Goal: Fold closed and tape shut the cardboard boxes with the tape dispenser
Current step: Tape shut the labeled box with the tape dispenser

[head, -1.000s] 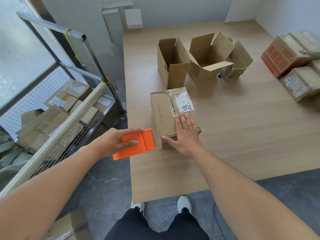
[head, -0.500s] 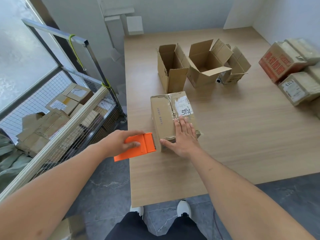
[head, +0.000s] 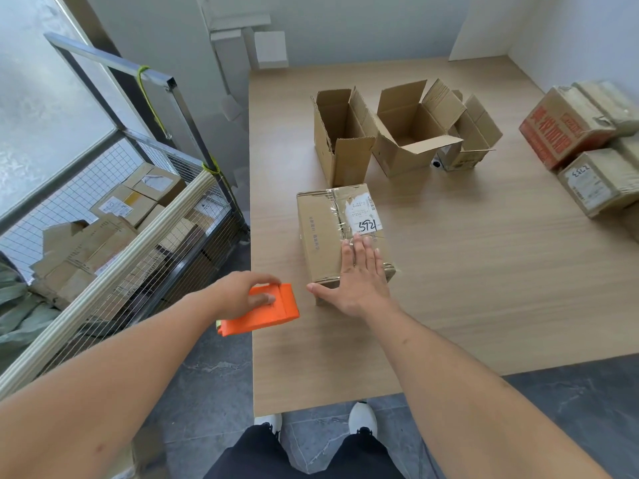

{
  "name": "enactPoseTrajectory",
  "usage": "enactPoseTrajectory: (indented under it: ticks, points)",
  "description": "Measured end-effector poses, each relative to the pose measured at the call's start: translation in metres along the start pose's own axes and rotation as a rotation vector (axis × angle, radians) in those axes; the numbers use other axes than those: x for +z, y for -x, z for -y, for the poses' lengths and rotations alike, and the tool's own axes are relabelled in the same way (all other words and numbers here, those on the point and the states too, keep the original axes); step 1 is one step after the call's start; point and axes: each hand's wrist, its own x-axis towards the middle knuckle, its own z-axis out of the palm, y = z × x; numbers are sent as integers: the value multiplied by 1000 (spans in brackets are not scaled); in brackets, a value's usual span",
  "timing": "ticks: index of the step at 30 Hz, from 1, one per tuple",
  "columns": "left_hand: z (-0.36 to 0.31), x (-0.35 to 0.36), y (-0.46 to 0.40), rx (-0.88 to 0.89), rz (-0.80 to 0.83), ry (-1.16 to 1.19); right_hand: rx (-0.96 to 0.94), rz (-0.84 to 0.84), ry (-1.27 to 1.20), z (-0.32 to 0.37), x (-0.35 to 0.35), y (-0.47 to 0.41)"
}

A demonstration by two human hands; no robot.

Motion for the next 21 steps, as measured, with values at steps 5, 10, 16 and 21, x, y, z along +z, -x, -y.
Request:
enactPoseTrajectory:
  ticks: [5,10,16,21]
  points:
    - [8,5,6,40,-161,67,30,-21,23,4,-1,3]
    - [5,-7,15,82,-281,58,106,-41,95,33,-6,0]
    - [6,-18,25,159,-348,13,70,54,141,30,-19,-4]
    - [9,-28,41,176,-430,93,33,183,231,11,-39,-4]
